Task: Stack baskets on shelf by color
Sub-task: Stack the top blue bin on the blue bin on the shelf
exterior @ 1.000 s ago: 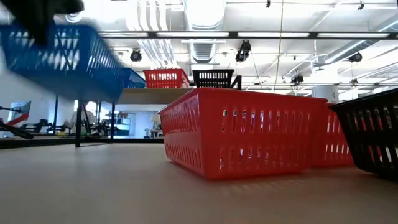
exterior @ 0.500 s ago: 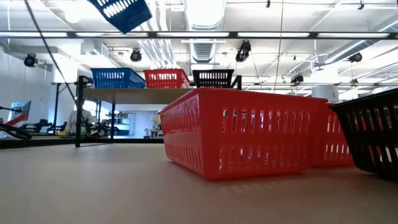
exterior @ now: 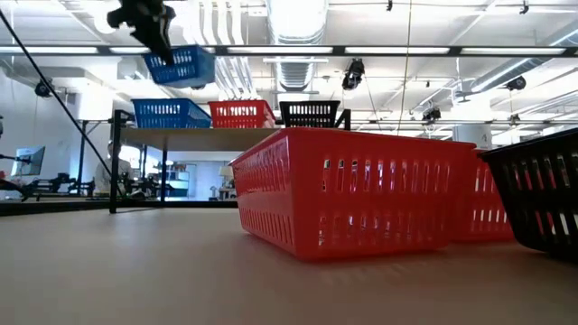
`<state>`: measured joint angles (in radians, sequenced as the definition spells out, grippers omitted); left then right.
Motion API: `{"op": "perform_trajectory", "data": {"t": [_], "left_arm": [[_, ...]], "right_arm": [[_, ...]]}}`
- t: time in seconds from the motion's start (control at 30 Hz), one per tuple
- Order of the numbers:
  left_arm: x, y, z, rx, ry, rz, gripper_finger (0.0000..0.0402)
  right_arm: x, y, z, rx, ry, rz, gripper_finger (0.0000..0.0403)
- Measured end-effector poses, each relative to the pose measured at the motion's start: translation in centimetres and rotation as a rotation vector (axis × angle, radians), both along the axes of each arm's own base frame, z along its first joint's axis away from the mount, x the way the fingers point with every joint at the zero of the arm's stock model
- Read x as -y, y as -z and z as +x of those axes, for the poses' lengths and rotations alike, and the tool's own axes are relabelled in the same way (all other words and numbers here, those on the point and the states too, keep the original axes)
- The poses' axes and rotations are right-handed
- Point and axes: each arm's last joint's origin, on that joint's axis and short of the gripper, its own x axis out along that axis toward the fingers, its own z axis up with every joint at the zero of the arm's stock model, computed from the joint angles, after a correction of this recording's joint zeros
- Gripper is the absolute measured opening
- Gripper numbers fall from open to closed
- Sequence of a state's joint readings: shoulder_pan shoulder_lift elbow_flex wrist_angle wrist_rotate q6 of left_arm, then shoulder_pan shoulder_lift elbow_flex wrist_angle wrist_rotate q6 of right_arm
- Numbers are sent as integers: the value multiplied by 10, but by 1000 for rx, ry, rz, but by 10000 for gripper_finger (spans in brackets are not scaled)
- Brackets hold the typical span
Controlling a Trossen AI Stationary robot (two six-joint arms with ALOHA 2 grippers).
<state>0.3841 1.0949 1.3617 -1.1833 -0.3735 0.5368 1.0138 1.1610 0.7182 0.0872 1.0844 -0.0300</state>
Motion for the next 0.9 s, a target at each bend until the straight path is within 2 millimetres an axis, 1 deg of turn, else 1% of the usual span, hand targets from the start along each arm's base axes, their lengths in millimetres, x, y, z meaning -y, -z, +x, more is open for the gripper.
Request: {"op": "perform_trajectory", "data": {"t": [0.13,0.23,0.3,0.53,0.67,0.77,0.9], "left_arm": [[-9,11,0,-118,-13,-71,0],[-9,19,3,-169,28,-179,0],[-9,23,6,-185,38,-212,0],[-12,27,13,-192,17,-237,0],[-13,28,14,-194,17,-240,2],[-13,28,14,-193,17,-241,20],[-13,28,12,-172,-21,-255,70]], "right_arm": [[1,2,0,-3,2,12,59],[1,4,-1,-5,4,18,61],[1,4,-1,-6,4,16,63],[1,4,-1,-6,4,16,60],[1,4,-1,-7,4,14,60],[1,4,-1,-7,4,13,62],[2,4,0,-7,7,14,63]]}}
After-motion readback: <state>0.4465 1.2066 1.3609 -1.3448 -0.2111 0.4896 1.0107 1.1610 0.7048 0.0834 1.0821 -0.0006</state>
